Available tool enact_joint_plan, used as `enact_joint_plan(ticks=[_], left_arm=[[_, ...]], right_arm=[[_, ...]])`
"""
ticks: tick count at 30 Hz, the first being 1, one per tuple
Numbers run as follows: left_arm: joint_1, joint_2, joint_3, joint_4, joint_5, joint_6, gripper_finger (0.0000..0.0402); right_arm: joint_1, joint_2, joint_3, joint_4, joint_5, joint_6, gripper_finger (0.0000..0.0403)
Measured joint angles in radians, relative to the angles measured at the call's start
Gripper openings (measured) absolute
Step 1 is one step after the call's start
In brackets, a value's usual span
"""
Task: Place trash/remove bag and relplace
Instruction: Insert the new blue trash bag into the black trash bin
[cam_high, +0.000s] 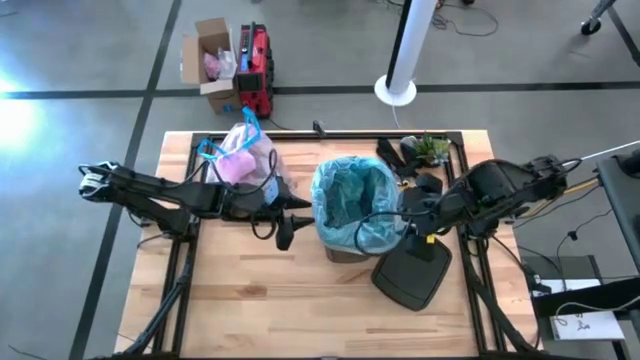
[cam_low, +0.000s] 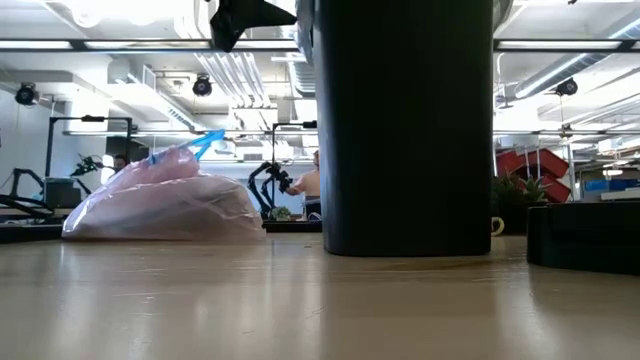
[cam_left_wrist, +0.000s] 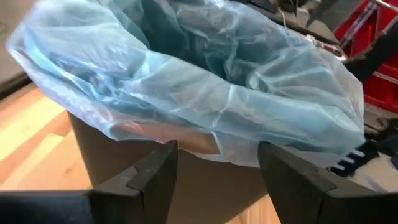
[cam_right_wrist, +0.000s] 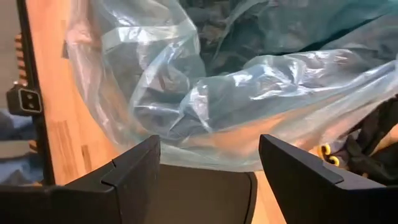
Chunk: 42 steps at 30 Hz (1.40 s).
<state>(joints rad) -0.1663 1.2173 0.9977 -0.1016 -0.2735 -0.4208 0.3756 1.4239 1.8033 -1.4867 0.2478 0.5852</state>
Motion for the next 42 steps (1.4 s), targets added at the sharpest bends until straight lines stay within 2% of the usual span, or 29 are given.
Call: enact_joint_plan(ticks=[10,18,26,35,42], left_arm=[[-0.068,-0.013,0.000,0.107,-0.115,0.000,0.0216],[-0.166,-0.016,0.002,0.075,-0.349,0.062,0.0218],[-0.204,0.011,0.004,0.134,-0.357,0.014,0.0232],[-0.235,0.084,0.004,0.226,-0.357,-0.001,0.0232],[-0.244,0.123,0.005,0.218,-0.371,-0.011,0.0230]], right_arm=[[0.029,0.004,-0.129,0.108,0.023,0.017,0.0271],[0.048,-0.008,-0.145,0.143,0.045,0.017,0.0289],[0.068,-0.071,-0.138,0.147,0.119,0.041,0.0294],[0.086,-0.081,-0.138,0.153,0.121,0.044,0.0284],[0.104,-0.081,-0.150,0.154,0.122,0.051,0.0298]])
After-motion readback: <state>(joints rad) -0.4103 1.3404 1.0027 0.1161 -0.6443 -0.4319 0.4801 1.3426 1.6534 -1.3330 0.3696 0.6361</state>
